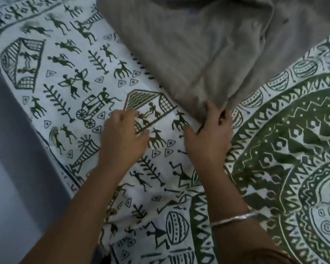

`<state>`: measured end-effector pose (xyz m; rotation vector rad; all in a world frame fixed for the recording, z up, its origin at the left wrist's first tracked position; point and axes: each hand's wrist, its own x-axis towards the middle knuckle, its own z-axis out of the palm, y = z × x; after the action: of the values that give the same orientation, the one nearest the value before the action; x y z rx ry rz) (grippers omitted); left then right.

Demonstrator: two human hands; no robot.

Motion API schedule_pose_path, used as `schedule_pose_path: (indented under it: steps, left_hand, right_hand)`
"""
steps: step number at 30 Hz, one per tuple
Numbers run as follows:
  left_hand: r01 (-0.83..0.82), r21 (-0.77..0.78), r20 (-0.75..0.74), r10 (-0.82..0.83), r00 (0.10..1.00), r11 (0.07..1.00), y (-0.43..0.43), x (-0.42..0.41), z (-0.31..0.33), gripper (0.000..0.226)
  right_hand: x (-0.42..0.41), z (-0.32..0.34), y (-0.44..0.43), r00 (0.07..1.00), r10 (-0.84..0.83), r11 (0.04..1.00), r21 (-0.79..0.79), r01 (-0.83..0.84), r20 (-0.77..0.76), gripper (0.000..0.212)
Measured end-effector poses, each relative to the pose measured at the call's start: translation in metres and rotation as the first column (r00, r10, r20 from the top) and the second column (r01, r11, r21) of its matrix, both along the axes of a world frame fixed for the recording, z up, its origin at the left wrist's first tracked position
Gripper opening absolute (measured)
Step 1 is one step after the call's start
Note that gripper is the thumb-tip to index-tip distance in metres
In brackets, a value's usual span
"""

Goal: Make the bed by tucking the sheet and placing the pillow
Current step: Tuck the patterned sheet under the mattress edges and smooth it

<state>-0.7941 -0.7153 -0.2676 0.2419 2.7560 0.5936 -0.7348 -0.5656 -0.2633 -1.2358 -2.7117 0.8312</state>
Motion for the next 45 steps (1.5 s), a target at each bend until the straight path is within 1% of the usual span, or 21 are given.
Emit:
schedule_pose_path:
  steps: [2, 4, 7, 10, 12, 16, 20, 21, 23, 25, 27, 29, 30, 31, 33, 36, 38, 40, 42, 44, 45]
  left_hand:
    - [0.003, -0.154, -0.102, -0.018, 0.995, 0.988, -0.022, 0.013, -0.007, 0.050]
    - [-0.031, -0.262, -0.169, -0.015, 0.986, 0.965, -0.043, 0.023, -0.013, 0.050]
    - [-0.155, -0.345, -0.175, 0.098, 0.980, 0.926, -0.072, 0.030, -0.024, 0.058]
    - [-0.308, -0.252, -0.096, 0.293, 0.951, 0.917, -0.091, 0.033, -0.035, 0.063]
    - [-0.317, -0.182, -0.132, 0.297, 0.946, 0.931, -0.095, 0.035, -0.039, 0.059]
    - [-0.329, -0.090, -0.233, 0.301, 0.925, 0.940, -0.096, 0.031, -0.041, 0.043]
    - [-0.405, -0.073, -0.314, 0.365, 0.877, 0.911, -0.102, 0.018, -0.039, 0.021]
    - [-0.423, -0.047, -0.338, 0.384, 0.859, 0.905, -0.105, 0.012, -0.038, 0.020]
    - [-0.457, 0.010, -0.371, 0.428, 0.825, 0.890, -0.110, -0.001, -0.032, 0.022]
    - [-0.343, 0.006, -0.425, 0.313, 0.849, 0.939, -0.102, -0.005, -0.026, 0.025]
    - [0.014, -0.017, -0.439, -0.019, 0.898, 1.000, -0.079, 0.006, -0.024, 0.032]
    - [0.381, -0.096, -0.274, -0.392, 0.878, 0.920, -0.057, 0.025, -0.026, 0.048]
    - [0.458, -0.161, -0.178, -0.482, 0.858, 0.874, -0.054, 0.029, -0.029, 0.054]
    - [0.475, -0.229, -0.124, -0.510, 0.851, 0.850, -0.055, 0.029, -0.034, 0.057]
    - [0.429, -0.321, -0.114, -0.484, 0.868, 0.844, -0.059, 0.021, -0.041, 0.060]
    - [0.339, -0.322, -0.144, -0.399, 0.906, 0.884, -0.047, 0.017, -0.038, 0.062]
    - [0.453, -0.257, -0.187, -0.504, 0.843, 0.854, -0.020, 0.030, -0.029, 0.061]
    - [0.652, -0.203, -0.207, -0.682, 0.701, 0.731, 0.010, 0.053, -0.026, 0.057]
    - [0.751, -0.208, -0.139, -0.779, 0.612, 0.627, 0.032, 0.069, -0.031, 0.057]
    - [0.740, -0.279, -0.098, -0.784, 0.612, 0.613, 0.040, 0.071, -0.042, 0.060]
    - [0.709, -0.316, -0.105, -0.766, 0.634, 0.630, 0.039, 0.066, -0.045, 0.062]
  right_hand:
    - [0.015, -0.004, -0.011, 0.990, 0.090, 0.996, -0.010, -0.089, 0.109, 0.063]
    - [0.023, -0.007, -0.022, 0.971, 0.183, 0.983, -0.034, -0.180, 0.152, 0.054]
    - [0.022, -0.013, -0.035, 0.947, 0.231, 0.972, -0.004, -0.236, 0.223, 0.062]
    - [0.020, -0.023, -0.060, 0.902, 0.319, 0.938, 0.036, -0.344, 0.290, 0.082]
    - [0.028, -0.030, -0.082, 0.855, 0.422, 0.893, 0.022, -0.449, 0.302, 0.086]
    - [0.038, -0.040, -0.110, 0.769, 0.559, 0.796, 0.059, -0.602, 0.309, 0.083]
    - [0.025, -0.041, -0.102, 0.626, 0.740, 0.632, 0.062, -0.772, 0.245, 0.075]
    - [0.021, -0.040, -0.096, 0.628, 0.748, 0.629, 0.072, -0.774, 0.215, 0.073]
    - [0.017, -0.037, -0.082, 0.727, 0.665, 0.716, 0.131, -0.686, 0.172, 0.070]
    - [0.019, -0.036, -0.071, 0.841, 0.509, 0.828, 0.161, -0.536, 0.183, 0.067]
    - [0.024, -0.038, -0.072, 0.876, 0.426, 0.879, 0.125, -0.460, 0.229, 0.065]
    - [0.028, -0.038, -0.080, 0.843, 0.470, 0.860, 0.078, -0.504, 0.260, 0.066]
    - [0.029, -0.037, -0.082, 0.816, 0.523, 0.833, 0.057, -0.551, 0.245, 0.066]
    - [0.029, -0.036, -0.081, 0.788, 0.581, 0.800, 0.038, -0.599, 0.204, 0.065]
    - [0.033, -0.031, -0.072, 0.766, 0.637, 0.767, 0.022, -0.641, 0.091, 0.065]
    - [0.051, -0.028, -0.045, 0.889, 0.453, 0.880, 0.126, -0.457, 0.064, 0.070]
    - [0.070, -0.029, -0.029, 0.963, 0.260, 0.949, 0.168, -0.268, 0.069, 0.067]
    - [0.089, -0.032, -0.017, 0.992, 0.106, 0.977, 0.182, -0.116, 0.061, 0.063]
    - [0.102, -0.036, -0.008, 0.999, 0.004, 0.987, 0.158, -0.012, 0.053, 0.060]
    - [0.107, -0.040, -0.004, 0.992, -0.004, 0.992, 0.123, -0.012, 0.126, 0.061]
    - [0.106, -0.043, -0.004, 0.978, 0.049, 0.989, 0.126, -0.075, 0.202, 0.063]
